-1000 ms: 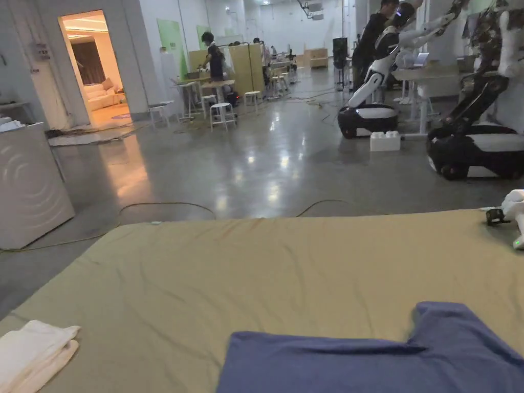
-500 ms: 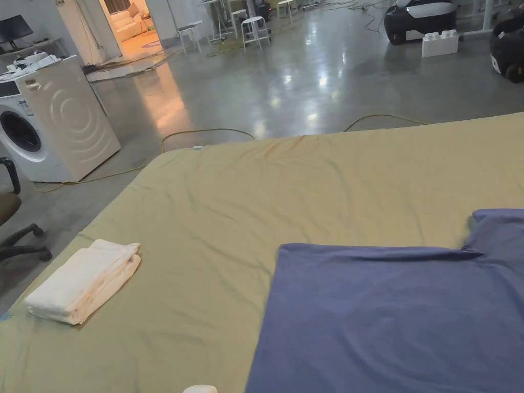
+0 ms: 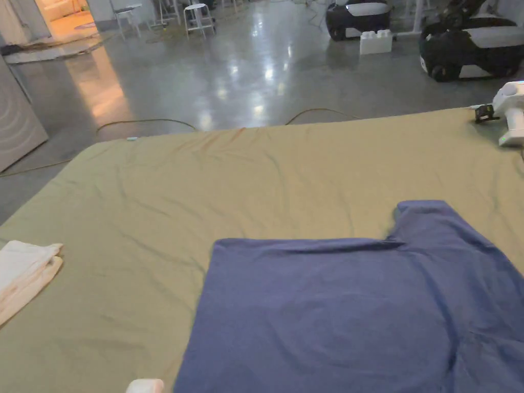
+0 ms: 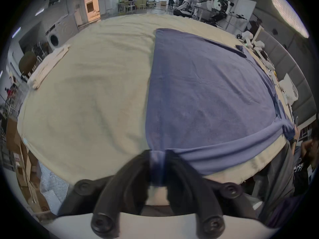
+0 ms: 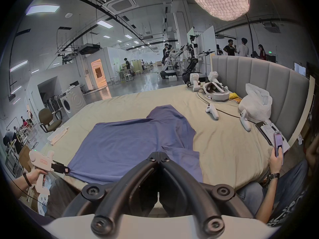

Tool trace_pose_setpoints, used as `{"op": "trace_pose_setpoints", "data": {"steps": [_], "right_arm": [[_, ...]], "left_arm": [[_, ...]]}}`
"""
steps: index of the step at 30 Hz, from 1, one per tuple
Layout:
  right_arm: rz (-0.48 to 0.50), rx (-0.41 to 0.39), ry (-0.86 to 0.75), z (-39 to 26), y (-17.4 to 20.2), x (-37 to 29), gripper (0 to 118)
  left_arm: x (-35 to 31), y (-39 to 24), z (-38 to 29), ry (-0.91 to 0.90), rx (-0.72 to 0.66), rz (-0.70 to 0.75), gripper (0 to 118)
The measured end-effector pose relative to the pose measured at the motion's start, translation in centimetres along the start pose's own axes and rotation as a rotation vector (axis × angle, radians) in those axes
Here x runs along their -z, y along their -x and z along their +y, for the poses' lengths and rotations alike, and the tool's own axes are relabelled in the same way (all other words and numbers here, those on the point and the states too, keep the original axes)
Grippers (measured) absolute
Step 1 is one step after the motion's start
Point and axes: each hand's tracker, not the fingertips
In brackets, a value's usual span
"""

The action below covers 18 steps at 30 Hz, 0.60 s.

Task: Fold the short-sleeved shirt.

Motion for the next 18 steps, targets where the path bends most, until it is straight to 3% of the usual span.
{"op": "trace_pose_setpoints", "data": {"steps": [5,6,7,8,11,15,17,18], "right_arm": [[-0.087,0.012,0.095,-0.6,-1.8,1.5,2],[-0.106,0.006,0.15,-0.9,-2.6,2.4,15],[-0.121,0.006,0.21,-1.2,-3.4,3.2,55],[-0.131,0.015,0.285,-2.4,-5.6,4.6,80],[-0.169,0.044,0.382,-4.7,-8.5,7.8,80],[-0.145,0.045,0.497,-7.0,-10.7,11.2,80],[-0.12,0.011,0.546,-7.8,-11.0,12.5,68],[-0.12,-0.014,0.563,-8.1,-11.1,13.2,51]], "left_arm": [[1.8,-1.4,0.2,0.064,0.096,0.053,10],[2.0,-1.7,0.3,0.07,0.116,0.064,10],[2.1,-1.9,0.4,0.083,0.123,0.069,10],[2.2,-2.1,0.6,0.091,0.13,0.075,10],[2.1,-2.3,0.5,0.09,0.146,0.088,10],[2.1,-1.9,0.3,0.075,0.122,0.083,10],[2.1,-1.8,0.3,0.075,0.112,0.078,10],[2.1,-1.7,0.2,0.075,0.109,0.076,10]]}}
